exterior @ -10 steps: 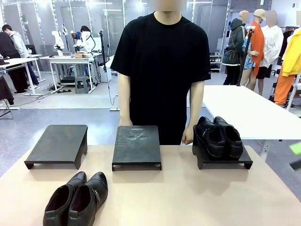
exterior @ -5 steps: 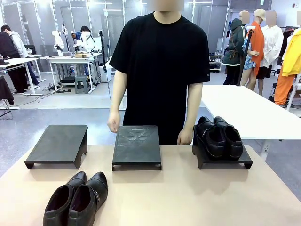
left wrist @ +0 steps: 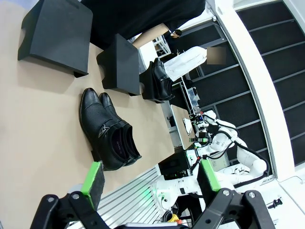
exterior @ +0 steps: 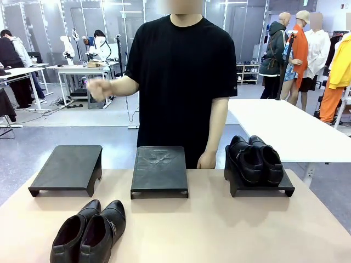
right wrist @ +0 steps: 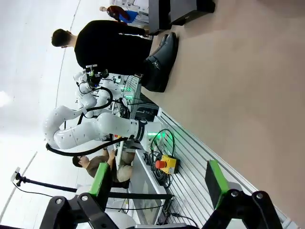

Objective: Place the shoes on the stand as instructed by the person.
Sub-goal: Pick up another pair of Shoes and place it on the Shoes Stand indicated by the person.

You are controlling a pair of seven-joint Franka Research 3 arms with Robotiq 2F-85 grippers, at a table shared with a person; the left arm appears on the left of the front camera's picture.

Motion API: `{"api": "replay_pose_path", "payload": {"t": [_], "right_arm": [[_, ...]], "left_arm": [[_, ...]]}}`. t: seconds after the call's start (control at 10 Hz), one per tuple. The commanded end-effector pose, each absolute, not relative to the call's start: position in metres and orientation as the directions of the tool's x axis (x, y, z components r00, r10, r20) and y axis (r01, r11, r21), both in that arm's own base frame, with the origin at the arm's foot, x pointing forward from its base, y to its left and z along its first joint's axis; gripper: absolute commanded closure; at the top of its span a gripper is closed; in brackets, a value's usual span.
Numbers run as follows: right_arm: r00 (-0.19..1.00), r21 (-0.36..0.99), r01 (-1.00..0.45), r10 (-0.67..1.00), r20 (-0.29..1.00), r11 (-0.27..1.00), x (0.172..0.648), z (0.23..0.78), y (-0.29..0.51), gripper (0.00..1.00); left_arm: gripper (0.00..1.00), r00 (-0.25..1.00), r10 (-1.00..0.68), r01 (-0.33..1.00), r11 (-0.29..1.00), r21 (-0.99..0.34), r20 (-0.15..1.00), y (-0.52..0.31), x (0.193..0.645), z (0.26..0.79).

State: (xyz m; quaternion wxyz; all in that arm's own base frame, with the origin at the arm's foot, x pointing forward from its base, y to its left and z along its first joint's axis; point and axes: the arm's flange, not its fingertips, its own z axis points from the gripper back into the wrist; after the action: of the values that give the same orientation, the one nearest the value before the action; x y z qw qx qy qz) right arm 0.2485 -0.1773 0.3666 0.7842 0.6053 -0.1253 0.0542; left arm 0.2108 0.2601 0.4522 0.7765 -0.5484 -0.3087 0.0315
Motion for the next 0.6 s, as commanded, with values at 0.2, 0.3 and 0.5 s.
{"api": "replay_pose_path", "payload": {"t": [0.2, 0.3, 0.5], "right_arm": [[0.960, 0.932, -0.244, -0.067, 0.271, 0.268, 0.2455, 0.3735, -0.1777, 0.00], [0.960, 0.932, -0.244, -0.067, 0.271, 0.268, 0.2455, 0.3735, -0.1777, 0.00], [0.960, 0.932, -0.244, -0.067, 0.271, 0.268, 0.2455, 0.3735, -0.1777, 0.00]], "left_arm": [[0.00, 0.807, 0.367, 0.313, 0.399, -0.862, 0.463, 0.2623, 0.2080, 0.4515], [0.00, 0.807, 0.367, 0.313, 0.399, -0.862, 0.463, 0.2623, 0.2080, 0.4515], [0.00, 0.807, 0.367, 0.313, 0.399, -0.862, 0.463, 0.2623, 0.2080, 0.4515]]}}
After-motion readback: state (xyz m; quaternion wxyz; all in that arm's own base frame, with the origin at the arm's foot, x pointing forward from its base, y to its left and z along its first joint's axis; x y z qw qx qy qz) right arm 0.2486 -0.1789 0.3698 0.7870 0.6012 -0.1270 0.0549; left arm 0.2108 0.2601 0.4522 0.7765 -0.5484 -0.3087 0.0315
